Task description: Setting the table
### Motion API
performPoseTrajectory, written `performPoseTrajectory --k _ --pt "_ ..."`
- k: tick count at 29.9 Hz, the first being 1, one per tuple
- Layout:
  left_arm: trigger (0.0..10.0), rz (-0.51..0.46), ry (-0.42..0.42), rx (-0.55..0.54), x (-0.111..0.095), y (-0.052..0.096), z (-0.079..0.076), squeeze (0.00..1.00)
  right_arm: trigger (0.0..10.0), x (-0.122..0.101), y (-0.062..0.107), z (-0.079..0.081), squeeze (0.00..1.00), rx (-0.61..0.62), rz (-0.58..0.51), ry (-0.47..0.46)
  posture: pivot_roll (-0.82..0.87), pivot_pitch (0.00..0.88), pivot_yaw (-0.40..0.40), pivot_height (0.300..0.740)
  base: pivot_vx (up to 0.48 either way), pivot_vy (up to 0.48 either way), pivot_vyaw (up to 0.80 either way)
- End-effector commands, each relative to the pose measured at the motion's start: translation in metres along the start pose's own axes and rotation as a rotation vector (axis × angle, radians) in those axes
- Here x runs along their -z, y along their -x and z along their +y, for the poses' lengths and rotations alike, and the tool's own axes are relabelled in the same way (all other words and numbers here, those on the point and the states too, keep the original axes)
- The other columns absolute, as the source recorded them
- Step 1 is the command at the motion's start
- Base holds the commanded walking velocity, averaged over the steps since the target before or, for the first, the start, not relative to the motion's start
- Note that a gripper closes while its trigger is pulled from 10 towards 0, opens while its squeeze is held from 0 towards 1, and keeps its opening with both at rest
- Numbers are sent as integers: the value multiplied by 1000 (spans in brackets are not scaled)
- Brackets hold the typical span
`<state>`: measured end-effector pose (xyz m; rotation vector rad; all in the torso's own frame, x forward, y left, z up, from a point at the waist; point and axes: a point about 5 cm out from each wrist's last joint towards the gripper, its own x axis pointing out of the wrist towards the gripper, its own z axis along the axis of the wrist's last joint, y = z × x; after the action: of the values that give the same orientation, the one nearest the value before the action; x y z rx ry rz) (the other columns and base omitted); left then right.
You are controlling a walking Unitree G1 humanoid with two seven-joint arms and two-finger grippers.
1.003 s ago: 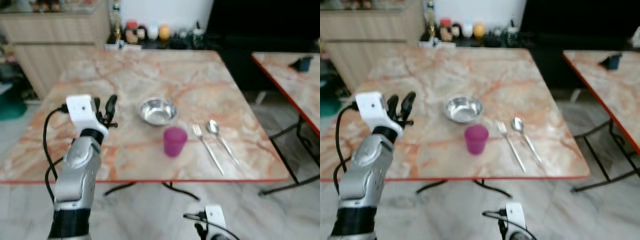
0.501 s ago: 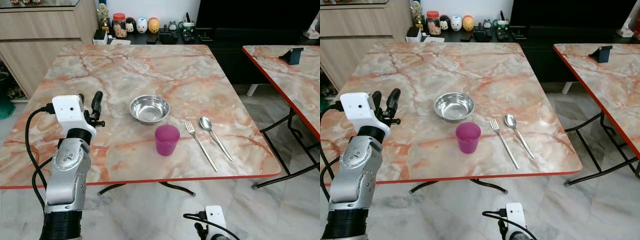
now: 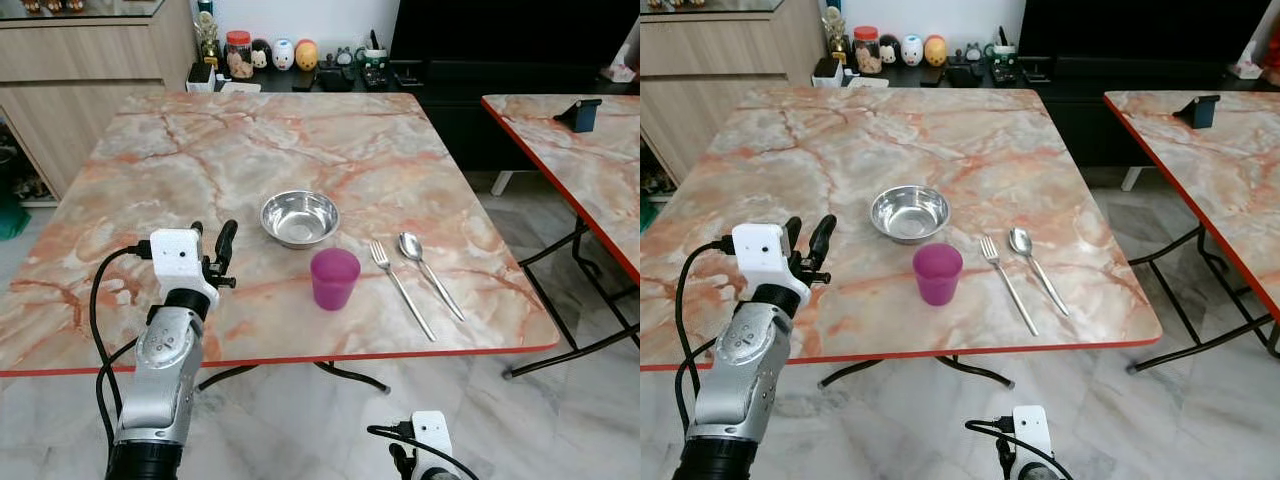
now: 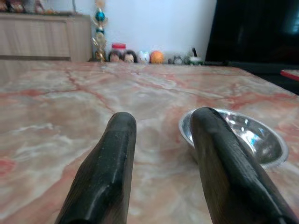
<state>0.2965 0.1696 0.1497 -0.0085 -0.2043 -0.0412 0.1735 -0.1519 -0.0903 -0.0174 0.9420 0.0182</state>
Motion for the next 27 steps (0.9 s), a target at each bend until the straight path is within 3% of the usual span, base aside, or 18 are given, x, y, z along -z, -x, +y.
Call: performPoseTrajectory --k 1,10,27 --pt "10000 10 -24 -11 7 4 0 0 10000 -1 0 -3 0 14 -13 -22 95 0 -75 740 0 0 0" --pt "10000 58 -9 -31 29 13 1 0 10000 -2 0 -3 0 11 -26 -28 88 0 -78 740 0 0 0" --pt "10000 98 -20 -8 47 17 -7 0 10000 -3 0 -3 0 10 -29 -25 86 0 -78 740 0 0 0"
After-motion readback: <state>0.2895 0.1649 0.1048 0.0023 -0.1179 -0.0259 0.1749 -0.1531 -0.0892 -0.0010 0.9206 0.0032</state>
